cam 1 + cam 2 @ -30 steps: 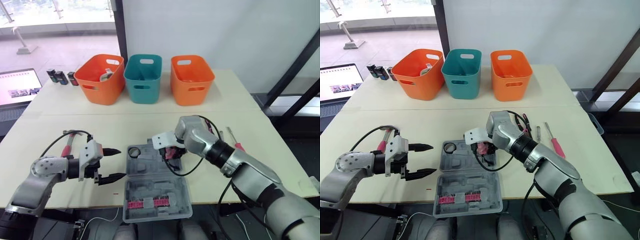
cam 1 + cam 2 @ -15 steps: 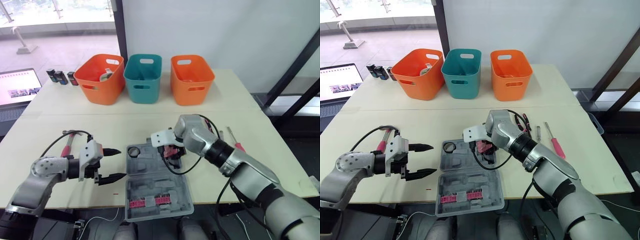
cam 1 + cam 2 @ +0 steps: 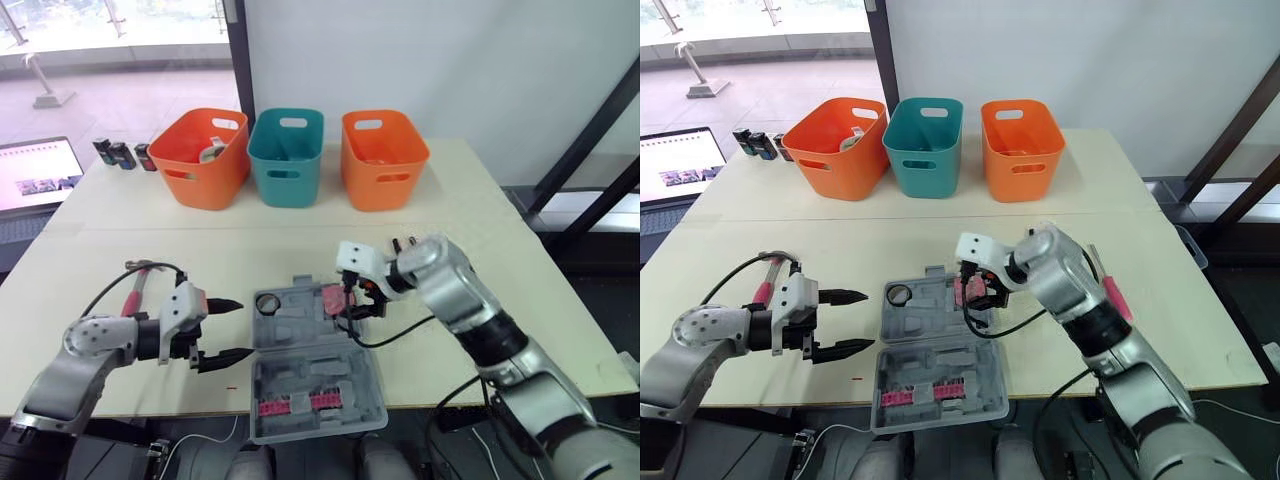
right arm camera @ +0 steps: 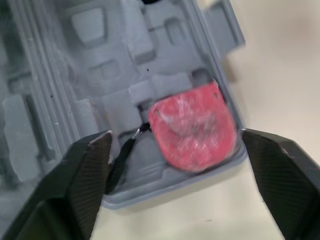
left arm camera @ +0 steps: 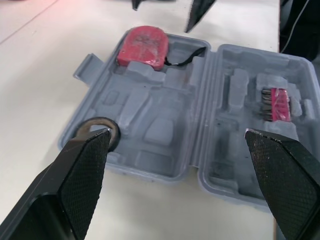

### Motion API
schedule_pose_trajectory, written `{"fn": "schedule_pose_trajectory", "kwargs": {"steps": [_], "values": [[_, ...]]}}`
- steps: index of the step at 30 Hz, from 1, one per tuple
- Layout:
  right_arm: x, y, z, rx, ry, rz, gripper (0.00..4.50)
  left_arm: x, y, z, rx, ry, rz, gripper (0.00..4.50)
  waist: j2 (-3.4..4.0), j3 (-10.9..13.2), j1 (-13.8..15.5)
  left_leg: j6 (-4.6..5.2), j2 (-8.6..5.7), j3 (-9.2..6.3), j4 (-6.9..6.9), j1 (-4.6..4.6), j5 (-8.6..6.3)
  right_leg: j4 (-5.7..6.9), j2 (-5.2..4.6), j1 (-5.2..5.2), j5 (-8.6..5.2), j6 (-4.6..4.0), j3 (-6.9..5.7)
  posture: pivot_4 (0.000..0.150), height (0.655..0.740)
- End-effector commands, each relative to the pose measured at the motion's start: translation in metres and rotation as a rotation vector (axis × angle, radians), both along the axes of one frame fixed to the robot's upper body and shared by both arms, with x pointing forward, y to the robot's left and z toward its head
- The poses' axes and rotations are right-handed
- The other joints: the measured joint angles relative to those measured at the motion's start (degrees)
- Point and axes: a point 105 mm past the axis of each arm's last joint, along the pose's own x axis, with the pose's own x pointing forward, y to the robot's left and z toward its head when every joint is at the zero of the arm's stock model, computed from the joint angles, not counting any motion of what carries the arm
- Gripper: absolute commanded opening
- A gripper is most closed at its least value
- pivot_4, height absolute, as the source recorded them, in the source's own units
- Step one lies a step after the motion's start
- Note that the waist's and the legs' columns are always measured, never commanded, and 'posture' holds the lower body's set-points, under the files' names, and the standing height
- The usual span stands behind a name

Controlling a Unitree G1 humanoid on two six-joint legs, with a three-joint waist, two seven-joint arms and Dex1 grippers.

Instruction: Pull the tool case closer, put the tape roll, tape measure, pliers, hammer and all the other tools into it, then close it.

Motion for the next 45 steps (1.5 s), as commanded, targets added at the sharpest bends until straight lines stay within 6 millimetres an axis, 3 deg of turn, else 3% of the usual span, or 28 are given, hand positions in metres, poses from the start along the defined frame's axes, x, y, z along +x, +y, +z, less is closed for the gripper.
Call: {"fn": "schedule_pose_trajectory", "kwargs": {"steps": [1, 14, 17, 19, 33, 38, 45], "values": [[0.0, 0.009, 0.023, 0.168, -0.132, 0.023, 2.65, -0.002, -0.002, 0.007, -0.014, -0.028, -0.002, 4.5, 0.0, 0.0, -0.1, 0.0, 0.0, 0.0, -0.01, 0.0, 0.0, -0.01, 0.0, -0.01, 0.0, -0.01, 0.0, 0.15, 0.74], [0.017, 0.002, 0.001, 0.301, -0.257, -0.113, 2.65, -0.004, -0.006, 0.007, -0.023, -0.024, 0.011, 4.5, -0.01, 0.0, 0.02, 0.0, 0.0, 0.0, 0.0, 0.0, 0.0, -0.06, 0.0, 0.03, -0.01, -0.03, 0.01, 0.15, 0.74], [0.015, 0.002, -0.001, 0.302, -0.256, -0.115, 1.83, -0.004, -0.007, 0.007, -0.024, -0.023, 0.015, 4.5, -0.01, 0.0, -0.02, 0.0, 0.0, 0.0, -0.01, 0.0, 0.0, -0.05, 0.0, 0.03, -0.01, -0.03, 0.01, 0.15, 0.74], [0.014, 0.003, -0.002, 0.298, -0.256, -0.11, 0.95, -0.004, -0.007, 0.007, -0.024, -0.022, 0.017, 4.5, -0.01, 0.01, -0.03, 0.0, 0.0, -0.01, -0.01, 0.01, 0.0, -0.05, 0.0, 0.03, -0.01, -0.03, 0.01, 0.15, 0.74], [0.014, -0.008, -0.036, 0.231, -0.193, -0.185, 0.95, -0.004, -0.006, 0.008, -0.025, -0.023, 0.021, 4.5, -0.01, 0.01, 0.0, 0.0, 0.0, -0.01, -0.01, 0.01, 0.0, -0.06, 0.0, 0.03, -0.02, -0.05, 0.01, 0.15, 0.74], [0.017, -0.026, -0.063, 0.142, -0.11, -0.287, 0.95, -0.004, -0.006, 0.007, -0.026, -0.024, 0.02, 4.5, -0.03, -0.01, 0.0, 0.0, 0.0, -0.01, 0.0, 0.04, 0.0, -0.06, 0.0, 0.08, -0.03, -0.06, 0.02, 0.15, 0.74], [0.005, -0.036, -0.086, 0.068, 0.051, -0.354, 0.95, -0.004, -0.004, 0.007, -0.026, -0.024, 0.024, 4.5, -0.23, -0.15, 0.26, 0.0, -0.01, -0.03, 0.04, 0.12, 0.0, -0.15, -0.01, 0.24, -0.05, -0.11, 0.0, 0.15, 0.74]]}}
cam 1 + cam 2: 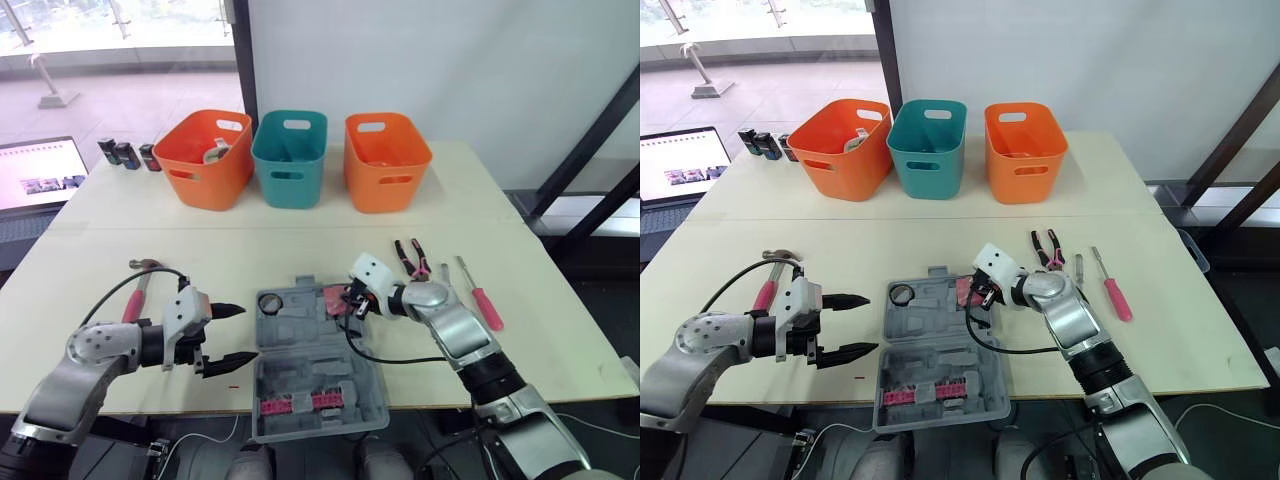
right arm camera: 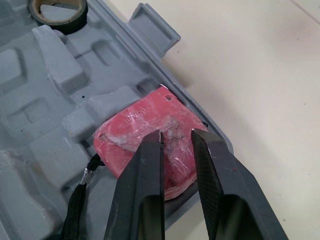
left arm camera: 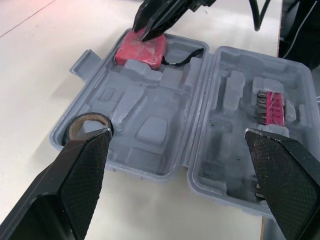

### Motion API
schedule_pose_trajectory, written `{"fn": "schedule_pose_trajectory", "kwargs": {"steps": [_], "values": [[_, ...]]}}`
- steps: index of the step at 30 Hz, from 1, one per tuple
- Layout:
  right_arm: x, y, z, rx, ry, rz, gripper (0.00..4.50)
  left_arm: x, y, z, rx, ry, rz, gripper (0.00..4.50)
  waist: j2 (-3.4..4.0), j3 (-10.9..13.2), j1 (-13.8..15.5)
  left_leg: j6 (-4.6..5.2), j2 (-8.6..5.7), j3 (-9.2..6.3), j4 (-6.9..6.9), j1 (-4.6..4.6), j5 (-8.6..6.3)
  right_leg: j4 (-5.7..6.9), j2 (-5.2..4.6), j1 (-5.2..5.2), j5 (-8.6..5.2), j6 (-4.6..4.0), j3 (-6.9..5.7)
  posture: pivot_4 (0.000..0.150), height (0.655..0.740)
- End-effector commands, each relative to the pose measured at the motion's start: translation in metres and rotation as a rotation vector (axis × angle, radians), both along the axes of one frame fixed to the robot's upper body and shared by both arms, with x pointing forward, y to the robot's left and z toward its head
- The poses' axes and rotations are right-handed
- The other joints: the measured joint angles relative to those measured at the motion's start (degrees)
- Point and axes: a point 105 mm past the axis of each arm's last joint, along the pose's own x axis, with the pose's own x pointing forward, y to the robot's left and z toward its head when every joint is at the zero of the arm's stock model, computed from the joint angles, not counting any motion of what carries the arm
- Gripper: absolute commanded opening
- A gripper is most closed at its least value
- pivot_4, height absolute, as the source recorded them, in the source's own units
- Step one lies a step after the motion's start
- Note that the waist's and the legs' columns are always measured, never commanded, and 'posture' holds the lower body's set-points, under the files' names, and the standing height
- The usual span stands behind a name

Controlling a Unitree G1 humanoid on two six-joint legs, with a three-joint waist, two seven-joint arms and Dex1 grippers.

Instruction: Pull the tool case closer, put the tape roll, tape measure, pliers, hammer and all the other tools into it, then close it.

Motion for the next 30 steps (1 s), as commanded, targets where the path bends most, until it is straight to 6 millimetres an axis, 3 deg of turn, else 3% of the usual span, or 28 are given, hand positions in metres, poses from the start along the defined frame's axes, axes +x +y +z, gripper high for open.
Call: {"fn": "schedule_pose_trajectory", "kwargs": {"steps": [1, 8, 12, 16, 20, 24, 26, 30], "values": [[-0.015, -0.024, -0.042, -0.112, 0.187, -0.08, 0.95, 0.0, 0.001, 0.009, -0.009, -0.04, -0.001, 4.5, -0.02, -0.03, -0.01, 0.0, -0.01, 0.01, 0.0, 0.01, 0.0, -0.02, -0.01, 0.01, 0.0, 0.0, 0.01, 0.15, 0.74], [-0.034, -0.025, -0.071, -0.205, 0.36, -0.115, 0.95, 0.001, -0.001, 0.013, -0.009, -0.045, -0.007, 4.5, -0.53, -0.87, 0.03, -0.02, -0.01, -0.01, -0.08, 0.25, -0.02, -0.12, -0.02, 0.23, -0.08, -0.11, -0.01, 0.15, 0.74], [-0.031, -0.015, -0.067, -0.211, 0.34, -0.085, 0.95, 0.001, -0.002, 0.013, -0.006, -0.043, -0.008, 4.5, -0.53, -1.24, -0.1, -0.03, -0.01, 0.0, -0.44, 0.95, -0.08, -0.78, -0.08, 0.79, -0.08, -0.22, -0.05, 0.15, 0.74], [-0.025, 0.0, -0.062, -0.231, 0.3, -0.046, 0.95, 0.001, -0.003, 0.013, -0.006, -0.039, -0.01, 4.5, -0.78, -1.4, -0.51, -0.02, -0.01, 0.05, -0.59, 0.96, -0.08, -0.93, -0.11, 0.8, -0.04, -0.28, -0.05, 0.15, 0.74], [-0.02, 0.001, -0.059, -0.255, 0.283, -0.045, 0.95, 0.0, -0.003, 0.012, -0.005, -0.035, -0.012, 4.5, -0.84, -1.44, -1.1, -0.01, 0.01, 0.05, -0.76, 1.08, -0.06, -0.9, -0.09, 0.78, -0.01, -0.33, -0.05, 0.15, 0.74], [-0.015, 0.009, -0.033, -0.159, 0.238, -0.034, 0.95, -0.002, -0.002, 0.012, -0.003, -0.033, -0.009, 4.5, -0.83, -1.44, -1.34, -0.01, 0.01, 0.05, -0.77, 1.07, -0.06, -0.91, -0.09, 0.77, -0.01, -0.33, -0.04, 0.15, 0.74], [-0.012, 0.014, -0.008, -0.089, 0.174, -0.006, 0.95, -0.003, 0.001, 0.012, -0.001, -0.032, -0.001, 4.5, -0.8, -1.4, -1.31, -0.01, 0.01, 0.05, -0.78, 1.01, -0.06, -0.93, -0.1, 0.73, -0.01, -0.33, -0.04, 0.15, 0.74], [-0.015, 0.023, 0.068, 0.146, -0.014, 0.071, 0.95, -0.003, 0.01, 0.012, 0.005, -0.034, 0.035, 4.5, -0.31, -0.91, -0.85, 0.02, 0.01, 0.06, -0.84, 0.54, -0.04, -0.86, -0.08, 0.44, 0.0, -0.3, -0.02, 0.15, 0.74]]}}
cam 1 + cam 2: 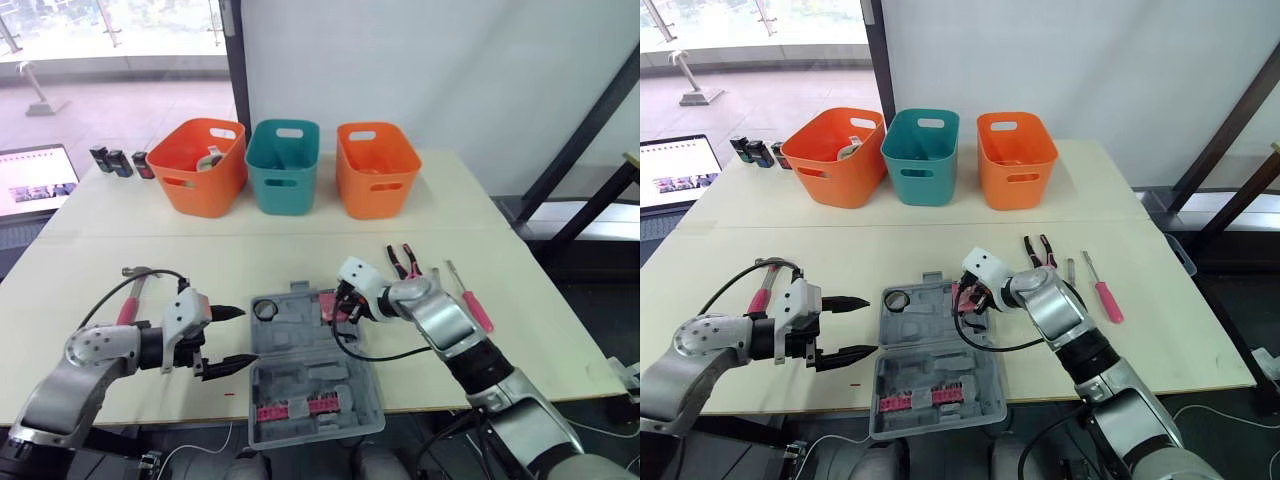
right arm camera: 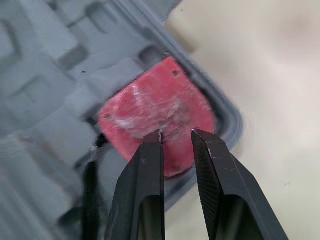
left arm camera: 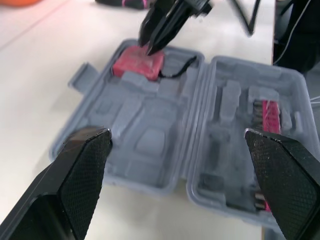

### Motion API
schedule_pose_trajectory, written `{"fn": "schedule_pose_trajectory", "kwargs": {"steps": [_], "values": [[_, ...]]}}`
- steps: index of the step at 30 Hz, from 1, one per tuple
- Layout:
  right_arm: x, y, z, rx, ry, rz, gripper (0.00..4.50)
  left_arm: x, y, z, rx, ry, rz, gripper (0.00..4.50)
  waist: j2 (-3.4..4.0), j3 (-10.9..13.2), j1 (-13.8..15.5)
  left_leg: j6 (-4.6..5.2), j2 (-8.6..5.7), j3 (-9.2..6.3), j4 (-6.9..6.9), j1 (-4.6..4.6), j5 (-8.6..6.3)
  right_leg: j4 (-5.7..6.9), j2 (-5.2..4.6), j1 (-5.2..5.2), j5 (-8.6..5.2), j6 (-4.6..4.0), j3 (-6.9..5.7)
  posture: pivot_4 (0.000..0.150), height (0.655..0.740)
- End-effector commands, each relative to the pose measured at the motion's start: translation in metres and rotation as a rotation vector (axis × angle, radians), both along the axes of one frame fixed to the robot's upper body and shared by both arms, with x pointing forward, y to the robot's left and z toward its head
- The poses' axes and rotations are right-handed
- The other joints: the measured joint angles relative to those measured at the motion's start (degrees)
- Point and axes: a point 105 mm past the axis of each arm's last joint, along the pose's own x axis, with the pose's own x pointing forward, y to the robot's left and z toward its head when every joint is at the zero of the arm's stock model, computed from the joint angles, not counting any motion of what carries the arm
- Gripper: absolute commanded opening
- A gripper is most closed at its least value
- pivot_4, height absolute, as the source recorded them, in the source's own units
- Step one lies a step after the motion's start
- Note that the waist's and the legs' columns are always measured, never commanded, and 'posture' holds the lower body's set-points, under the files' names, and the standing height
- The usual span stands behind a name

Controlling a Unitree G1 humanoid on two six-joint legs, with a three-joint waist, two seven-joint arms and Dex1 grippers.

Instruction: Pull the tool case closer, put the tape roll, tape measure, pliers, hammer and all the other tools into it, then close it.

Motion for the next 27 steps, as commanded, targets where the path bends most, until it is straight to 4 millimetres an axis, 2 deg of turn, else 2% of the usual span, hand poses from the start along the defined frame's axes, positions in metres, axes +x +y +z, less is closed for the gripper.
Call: {"fn": "schedule_pose_trajectory", "kwargs": {"steps": [1, 3, 5, 7, 10, 12, 13, 18, 21, 27], "values": [[-0.004, 0.003, 0.078, 0.229, -0.199, 0.049, 0.95, 0.002, 0.009, 0.014, -0.002, -0.056, 0.033, 4.5, 0.38, 0.3, 0.27, 0.0, 0.0, 0.0, 0.01, -0.24, 0.01, 0.04, 0.0, -0.23, 0.01, 0.02, 0.0, 0.15, 0.74], [-0.007, -0.016, 0.106, 0.31, -0.284, 0.013, 0.95, 0.001, 0.017, 0.016, -0.008, -0.055, 0.072, 4.5, 0.53, 0.47, 0.62, -0.04, 0.0, -0.01, 0.04, -0.72, 0.08, 0.13, 0.04, -0.73, 0.09, 0.17, 0.01, 0.15, 0.74], [-0.014, -0.042, 0.11, 0.291, -0.313, -0.024, 0.95, 0.0, 0.027, 0.016, -0.013, -0.051, 0.121, 4.5, 0.51, 0.46, 0.95, -0.04, 0.0, -0.02, -0.03, -0.71, 0.07, 0.12, 0.04, -0.71, 0.07, 0.33, -0.01, 0.15, 0.74], [-0.022, -0.071, 0.106, 0.227, -0.322, -0.057, 0.95, -0.001, 0.042, 0.013, -0.01, -0.046, 0.182, 4.5, 0.47, 0.45, 1.79, -0.01, -0.02, -0.02, -0.1, -0.71, 0.02, -0.02, 0.02, -0.62, -0.1, 0.24, -0.04, 0.15, 0.74], [-0.038, -0.15, 0.08, 0.088, -0.281, -0.227, 0.95, -0.013, 0.086, -0.003, 0.042, -0.014, 0.32, 4.5, 0.45, 0.47, 2.45, 0.09, -0.03, 0.03, -0.11, -0.72, -0.07, -0.14, -0.01, -0.61, -0.14, 0.22, -0.02, 0.15, 0.74], [-0.054, -0.187, 0.069, 0.031, -0.256, -0.305, 1.49, -0.017, 0.111, -0.005, 0.066, -0.023, 0.416, 4.5, 0.48, 0.51, 2.47, 0.2, -0.04, 0.09, -0.1, -0.71, -0.13, -0.13, -0.04, -0.63, -0.24, 0.14, 0.0, 0.15, 0.74], [-0.061, -0.196, 0.066, 0.033, -0.244, -0.323, 1.81, -0.019, 0.122, -0.006, 0.076, -0.029, 0.449, 4.5, 0.49, 0.53, 2.45, 0.21, -0.04, 0.1, -0.1, -0.71, -0.13, -0.12, -0.04, -0.65, -0.25, 0.13, 0.01, 0.15, 0.74], [-0.086, -0.218, 0.063, 0.077, -0.218, -0.361, 4.38, -0.03, 0.157, -0.009, 0.127, -0.03, 0.535, 4.5, 0.47, 0.58, 1.52, 0.17, -0.02, 0.09, 0.08, -0.44, -0.12, -0.04, -0.04, -0.59, -0.09, -0.12, 0.02, 0.15, 0.74], [-0.102, -0.233, 0.059, 0.081, -0.213, -0.375, 4.45, -0.036, 0.176, -0.005, 0.134, -0.02, 0.583, 4.5, 0.42, 0.6, 0.83, -0.02, -0.03, 0.12, 0.35, -0.41, -0.22, -0.16, -0.12, -0.65, -0.09, -0.13, 0.02, 0.15, 0.74], [-0.108, -0.243, 0.055, 0.069, -0.224, -0.374, 4.45, -0.038, 0.191, -0.004, 0.142, -0.015, 0.613, 4.5, 0.31, 0.66, 0.56, -0.08, -0.1, 0.37, 0.47, -0.46, -0.25, -0.35, -0.38, -0.62, 0.1, -0.45, 0.01, 0.15, 0.74]]}}
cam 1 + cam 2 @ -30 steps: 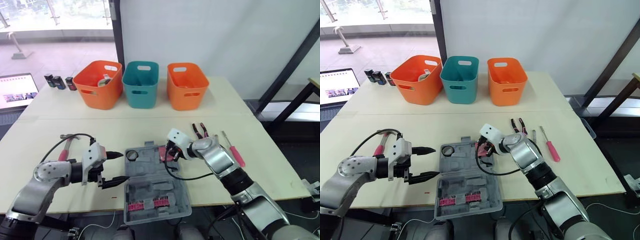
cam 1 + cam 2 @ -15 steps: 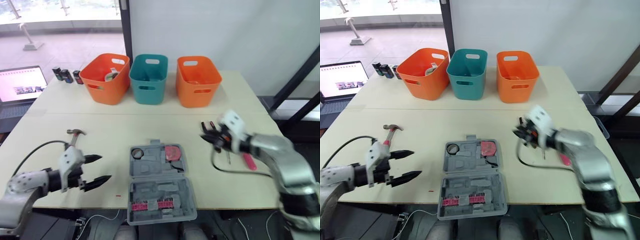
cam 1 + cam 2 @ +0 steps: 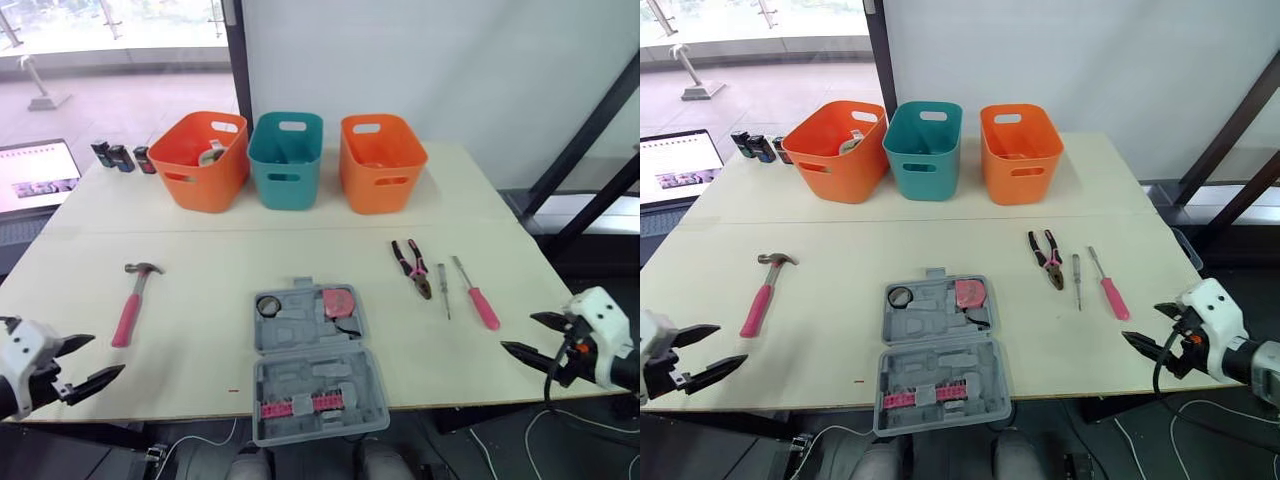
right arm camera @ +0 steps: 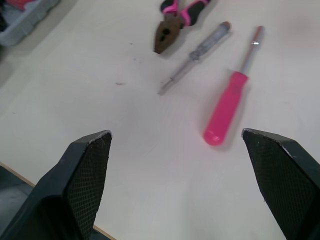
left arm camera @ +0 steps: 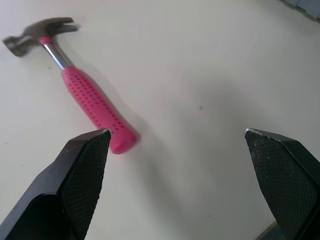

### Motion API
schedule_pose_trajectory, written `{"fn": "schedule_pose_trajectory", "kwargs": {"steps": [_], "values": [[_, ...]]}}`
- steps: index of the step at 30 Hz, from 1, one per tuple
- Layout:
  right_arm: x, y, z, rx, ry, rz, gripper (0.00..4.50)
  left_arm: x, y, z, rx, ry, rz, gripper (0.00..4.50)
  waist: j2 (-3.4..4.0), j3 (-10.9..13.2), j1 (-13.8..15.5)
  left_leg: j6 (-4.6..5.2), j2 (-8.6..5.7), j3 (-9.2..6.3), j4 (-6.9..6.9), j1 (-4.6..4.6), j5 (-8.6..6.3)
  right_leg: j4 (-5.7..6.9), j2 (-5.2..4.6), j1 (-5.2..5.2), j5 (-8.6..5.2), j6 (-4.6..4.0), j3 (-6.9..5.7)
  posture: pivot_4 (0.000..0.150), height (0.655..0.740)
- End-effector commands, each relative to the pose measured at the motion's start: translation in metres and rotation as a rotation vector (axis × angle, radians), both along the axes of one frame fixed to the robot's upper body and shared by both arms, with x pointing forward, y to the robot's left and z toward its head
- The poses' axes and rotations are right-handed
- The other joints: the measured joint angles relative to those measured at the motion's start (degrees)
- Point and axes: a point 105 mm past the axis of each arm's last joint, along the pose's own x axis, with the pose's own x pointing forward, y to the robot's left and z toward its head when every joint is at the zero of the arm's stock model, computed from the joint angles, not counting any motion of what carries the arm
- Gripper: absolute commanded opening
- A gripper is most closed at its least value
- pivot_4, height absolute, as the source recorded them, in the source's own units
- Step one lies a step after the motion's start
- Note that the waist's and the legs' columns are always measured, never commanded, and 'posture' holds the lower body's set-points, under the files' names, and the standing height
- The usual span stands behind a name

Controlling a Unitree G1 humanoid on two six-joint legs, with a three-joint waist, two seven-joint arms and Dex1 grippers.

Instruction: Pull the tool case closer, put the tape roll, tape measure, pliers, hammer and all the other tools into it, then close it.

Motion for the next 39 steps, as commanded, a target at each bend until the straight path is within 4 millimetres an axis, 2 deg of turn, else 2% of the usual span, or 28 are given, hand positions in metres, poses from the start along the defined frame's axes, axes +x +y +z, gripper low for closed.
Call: {"fn": "schedule_pose_trajectory", "kwargs": {"steps": [1, 10, 14, 17, 18, 20, 26, 31, 39], "values": [[0.0, -0.003, 0.011, -0.005, -0.052, 0.009, 4.45, 0.0, 0.007, 0.01, 0.028, -0.03, -0.001, 4.5, 0.0, 0.0, 0.03, 0.0, 0.0, 0.01, -0.01, -0.01, 0.0, 0.0, 0.0, -0.01, 0.01, -0.01, 0.0, 0.15, 0.74], [-0.001, 0.003, 0.01, 0.003, -0.061, 0.014, 4.45, 0.002, 0.001, 0.006, 0.018, -0.031, -0.013, 4.5, -0.01, 0.0, 0.3, 0.15, 0.0, -0.01, -0.21, -0.07, 0.1, 0.08, 0.03, 0.04, 0.0, 0.03, -0.02, 0.15, 0.74], [0.004, 0.027, 0.022, 0.114, -0.097, 0.011, 4.45, 0.004, -0.018, 0.0, -0.001, -0.028, -0.071, 4.5, -0.01, 0.0, 0.21, 0.16, 0.0, -0.01, -0.2, -0.07, 0.1, 0.2, 0.04, 0.03, -0.01, 0.04, -0.01, 0.15, 0.74], [0.009, 0.047, 0.026, 0.149, -0.106, -0.006, 4.45, 0.006, -0.042, -0.004, -0.029, -0.032, -0.132, 4.5, -0.02, 0.0, 0.1, 0.15, 0.01, -0.01, -0.18, -0.06, 0.11, 0.25, 0.04, 0.04, -0.01, 0.04, -0.01, 0.15, 0.74], [0.018, 0.055, 0.022, 0.157, -0.094, -0.061, 4.45, 0.009, -0.06, -0.005, -0.046, -0.039, -0.18, 4.5, -0.03, -0.01, 0.1, 0.15, 0.01, -0.01, -0.16, -0.05, 0.11, 0.25, 0.04, 0.04, 0.0, 0.04, 0.0, 0.15, 0.74], [0.029, 0.067, 0.015, 0.158, -0.073, -0.134, 4.45, 0.011, -0.084, -0.005, -0.074, -0.049, -0.236, 4.5, -0.08, -0.03, 0.21, 0.14, 0.01, -0.02, -0.08, -0.04, 0.12, 0.27, 0.05, 0.04, 0.01, 0.02, 0.0, 0.15, 0.74], [0.072, 0.106, -0.006, 0.149, -0.061, -0.295, 4.45, 0.018, -0.136, 0.015, -0.133, -0.105, -0.368, 4.5, -0.09, -0.01, 0.24, 0.14, 0.0, -0.07, 0.15, -0.15, 0.12, 0.28, 0.06, 0.02, 0.05, -0.04, 0.01, 0.15, 0.74], [0.103, 0.111, -0.02, 0.137, -0.054, -0.413, 4.45, 0.018, -0.161, 0.033, -0.192, -0.192, -0.443, 4.5, -0.07, 0.0, 0.3, 0.16, -0.01, -0.07, 0.15, -0.23, 0.13, 0.27, 0.07, 0.08, 0.06, -0.04, 0.0, 0.15, 0.74], [0.14, 0.11, -0.035, 0.122, -0.052, -0.456, 4.45, 0.013, -0.18, 0.036, -0.18, -0.167, -0.536, 4.5, -0.03, 0.02, 0.14, 0.19, 0.06, -0.17, 0.18, -0.19, 0.14, 0.38, 0.27, 0.08, 0.1, 0.07, 0.03, 0.15, 0.74]]}}
